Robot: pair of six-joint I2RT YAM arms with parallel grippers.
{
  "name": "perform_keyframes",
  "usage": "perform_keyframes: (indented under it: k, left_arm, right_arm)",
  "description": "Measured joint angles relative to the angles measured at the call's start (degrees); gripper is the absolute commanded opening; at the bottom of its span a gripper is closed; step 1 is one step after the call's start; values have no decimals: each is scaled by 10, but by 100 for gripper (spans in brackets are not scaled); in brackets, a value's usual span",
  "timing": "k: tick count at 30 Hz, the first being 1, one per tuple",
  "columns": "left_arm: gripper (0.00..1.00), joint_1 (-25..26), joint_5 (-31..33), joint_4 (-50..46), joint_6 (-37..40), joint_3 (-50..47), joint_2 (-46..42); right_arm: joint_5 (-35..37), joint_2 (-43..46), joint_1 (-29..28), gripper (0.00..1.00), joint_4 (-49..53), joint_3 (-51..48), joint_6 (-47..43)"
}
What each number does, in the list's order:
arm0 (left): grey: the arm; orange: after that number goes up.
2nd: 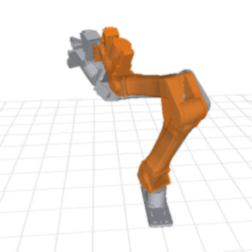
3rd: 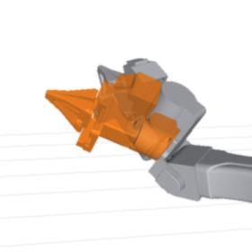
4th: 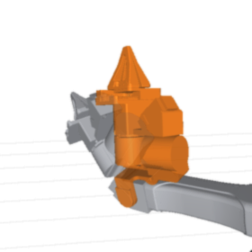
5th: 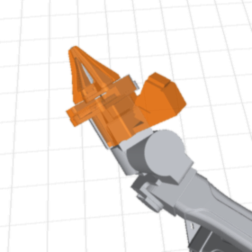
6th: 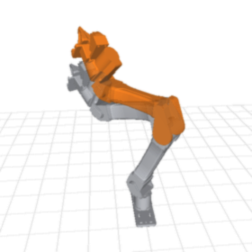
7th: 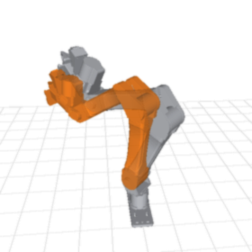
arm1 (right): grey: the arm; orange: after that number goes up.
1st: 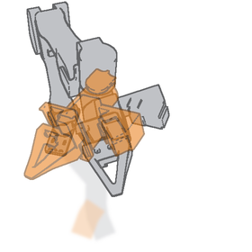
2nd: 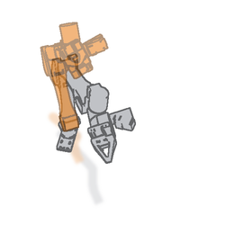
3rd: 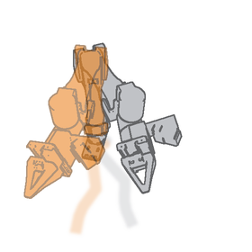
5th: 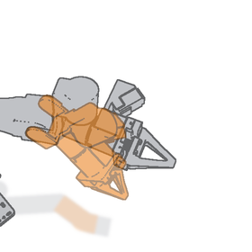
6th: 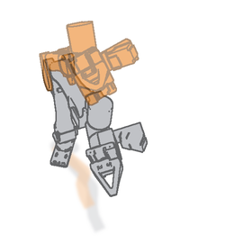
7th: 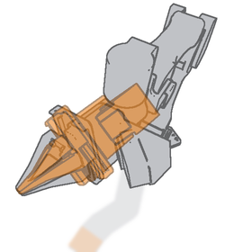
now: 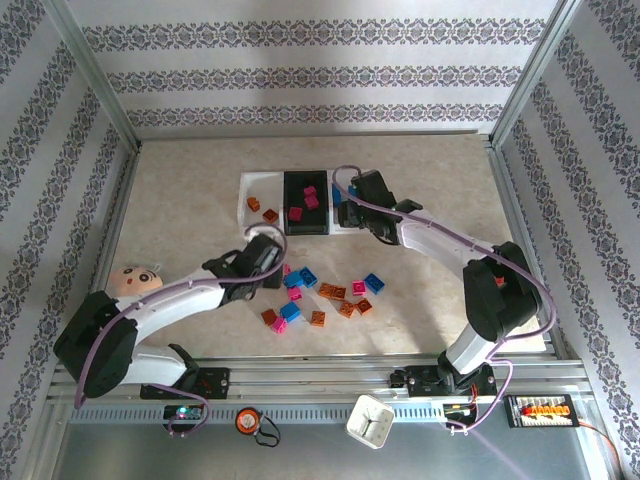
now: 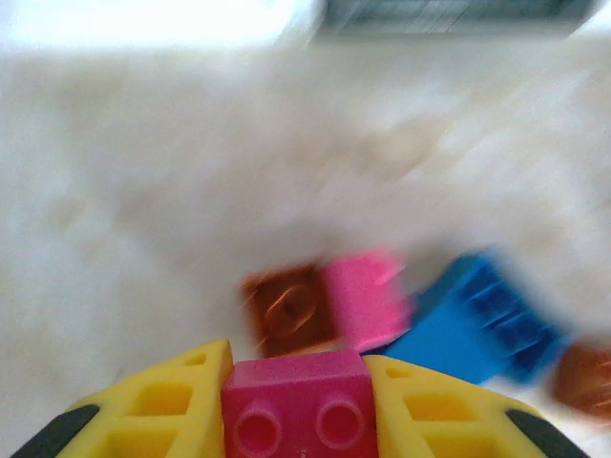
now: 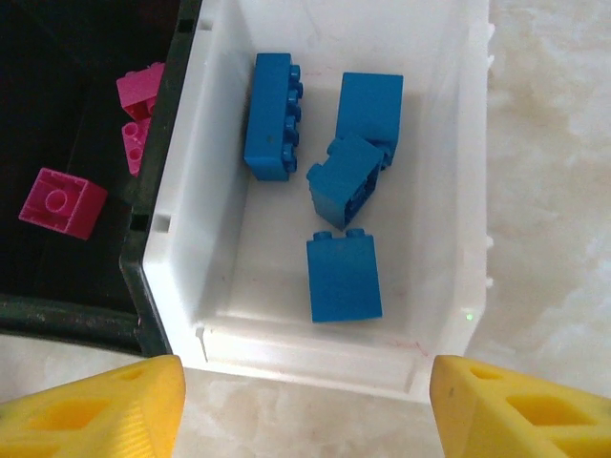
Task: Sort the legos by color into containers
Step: Place the lego in the container, then pick up the lego from the center of the table.
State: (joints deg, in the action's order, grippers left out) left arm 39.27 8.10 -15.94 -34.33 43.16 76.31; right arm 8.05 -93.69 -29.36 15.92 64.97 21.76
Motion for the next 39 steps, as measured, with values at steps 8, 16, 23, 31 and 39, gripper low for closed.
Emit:
perform_keyframes:
  k: [8, 16, 23, 31, 39]
  left_arm:
    - [26, -29, -28, 26, 64, 280, 198]
    - [29, -86, -31, -7, 95, 453, 374]
    - [47, -112, -32, -59, 101, 573, 461]
    - [74, -111, -53, -85, 101, 608, 459]
    - [100, -93, -94, -19, 81, 398, 221]
  right_arm:
    - [-4, 55, 0, 69, -4, -73, 17]
    - [-5, 106, -19, 69, 0, -125, 25]
    - [-17, 154, -50, 71, 12, -169, 36]
    - [-43, 200, -57, 69, 47, -213, 42]
    - [-87, 184, -76, 69, 53, -215, 40]
